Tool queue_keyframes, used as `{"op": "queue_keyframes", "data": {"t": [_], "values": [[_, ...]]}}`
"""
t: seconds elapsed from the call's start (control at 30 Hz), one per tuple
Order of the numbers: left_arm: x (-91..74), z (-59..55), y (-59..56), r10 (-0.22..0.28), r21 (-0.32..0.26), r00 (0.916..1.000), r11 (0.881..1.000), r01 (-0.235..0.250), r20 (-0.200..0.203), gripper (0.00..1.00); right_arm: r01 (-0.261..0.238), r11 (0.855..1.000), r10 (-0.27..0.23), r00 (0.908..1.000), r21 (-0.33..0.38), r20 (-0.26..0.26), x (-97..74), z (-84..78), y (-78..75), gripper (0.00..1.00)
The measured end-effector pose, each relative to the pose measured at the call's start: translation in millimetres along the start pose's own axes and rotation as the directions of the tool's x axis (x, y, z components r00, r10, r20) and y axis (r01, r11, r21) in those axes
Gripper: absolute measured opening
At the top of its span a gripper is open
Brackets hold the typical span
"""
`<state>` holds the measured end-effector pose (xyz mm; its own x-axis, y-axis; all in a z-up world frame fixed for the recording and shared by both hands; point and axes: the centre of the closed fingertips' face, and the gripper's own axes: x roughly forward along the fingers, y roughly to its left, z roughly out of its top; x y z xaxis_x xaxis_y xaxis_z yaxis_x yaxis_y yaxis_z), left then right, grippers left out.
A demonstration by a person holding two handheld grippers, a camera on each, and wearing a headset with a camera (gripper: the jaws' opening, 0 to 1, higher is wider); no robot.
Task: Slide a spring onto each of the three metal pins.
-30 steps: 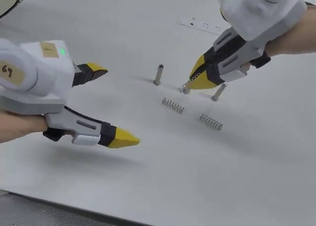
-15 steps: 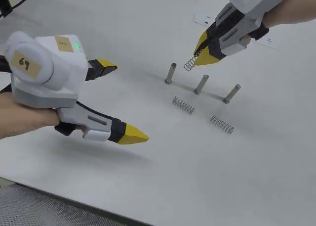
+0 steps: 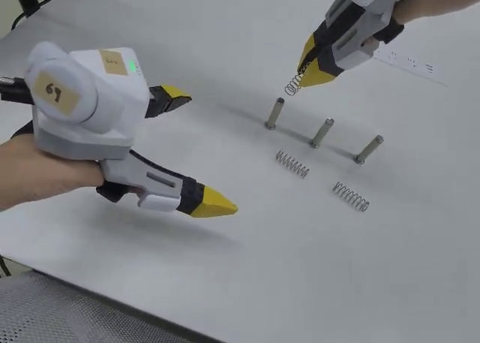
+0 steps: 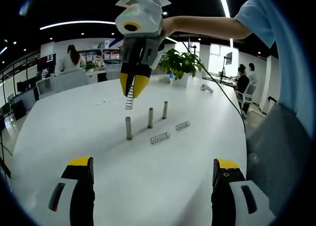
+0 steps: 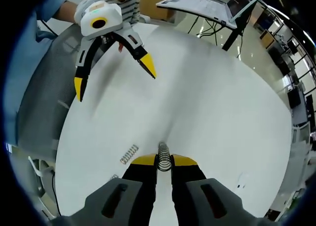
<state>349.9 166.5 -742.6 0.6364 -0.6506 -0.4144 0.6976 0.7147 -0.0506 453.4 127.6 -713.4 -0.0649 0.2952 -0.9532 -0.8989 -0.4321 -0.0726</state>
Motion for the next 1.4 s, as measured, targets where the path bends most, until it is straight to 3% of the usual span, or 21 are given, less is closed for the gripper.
{"op": "queue_keyframes", "data": {"t": [0.33,1.2,1.4], "values": [[0.2,-4.3,-0.9,0.008,-0.022,1.0000,1.000,-0.008,0.005,0.98,-0.030,0.999,0.028,0.9985,-0.036,-0.047,12.0,-3.4,-5.9,0.07],[-2.0,-6.0,1.7,0.017,-0.045,0.9998,0.999,-0.017,0.003,0.97,-0.075,0.994,0.066,0.9912,-0.075,-0.115,25.2,-7.4,7.0,0.07],[-2.0,-6.6,2.1,0.018,-0.050,0.9998,0.999,-0.018,0.001,0.96,-0.082,0.993,0.070,0.9894,-0.087,-0.127,36.0,-9.2,-0.2,0.08]]}}
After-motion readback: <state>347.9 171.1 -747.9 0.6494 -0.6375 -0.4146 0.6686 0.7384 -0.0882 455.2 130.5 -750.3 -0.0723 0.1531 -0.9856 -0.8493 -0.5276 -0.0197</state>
